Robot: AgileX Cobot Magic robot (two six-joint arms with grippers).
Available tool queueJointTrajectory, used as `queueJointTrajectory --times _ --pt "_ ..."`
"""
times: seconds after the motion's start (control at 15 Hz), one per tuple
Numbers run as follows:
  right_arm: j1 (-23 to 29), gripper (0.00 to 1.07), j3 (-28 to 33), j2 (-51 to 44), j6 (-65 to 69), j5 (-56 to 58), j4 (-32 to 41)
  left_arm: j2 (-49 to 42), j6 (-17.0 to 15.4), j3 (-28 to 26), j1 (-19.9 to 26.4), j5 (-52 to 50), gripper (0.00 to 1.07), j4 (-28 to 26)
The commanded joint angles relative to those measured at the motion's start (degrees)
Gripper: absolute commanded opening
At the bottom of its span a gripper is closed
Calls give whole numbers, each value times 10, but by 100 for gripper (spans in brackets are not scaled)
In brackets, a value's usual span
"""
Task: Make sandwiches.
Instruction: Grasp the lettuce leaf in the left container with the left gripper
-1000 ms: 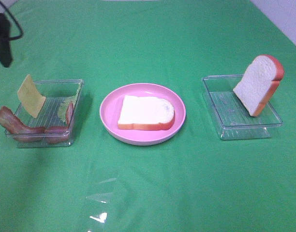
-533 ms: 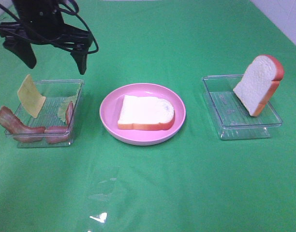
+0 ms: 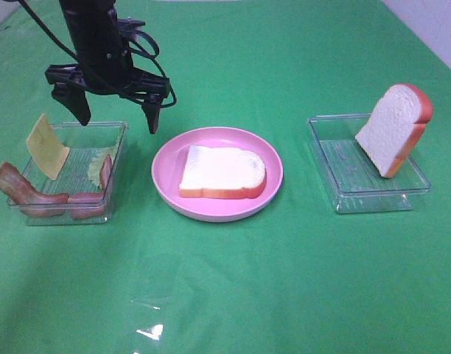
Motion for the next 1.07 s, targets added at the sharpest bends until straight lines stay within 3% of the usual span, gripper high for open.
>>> queueJointTrajectory --times 0.07,0.47,0.53,0.8,1.07 --pt "0 98 2 -14 3 -3 2 21 -3 -3 -2 42 102 -4" --pt "0 98 2 -14 3 -3 2 44 -3 -3 -2 34 99 -6" --pt "0 98 2 -14 3 -3 2 45 -1 -3 -2 34 93 -8" --pt "0 98 2 -14 3 -3 2 47 -1 -3 -2 33 52 -7" --pt "0 98 2 -14 3 -3 2 47 -1 -3 -2 33 50 -7"
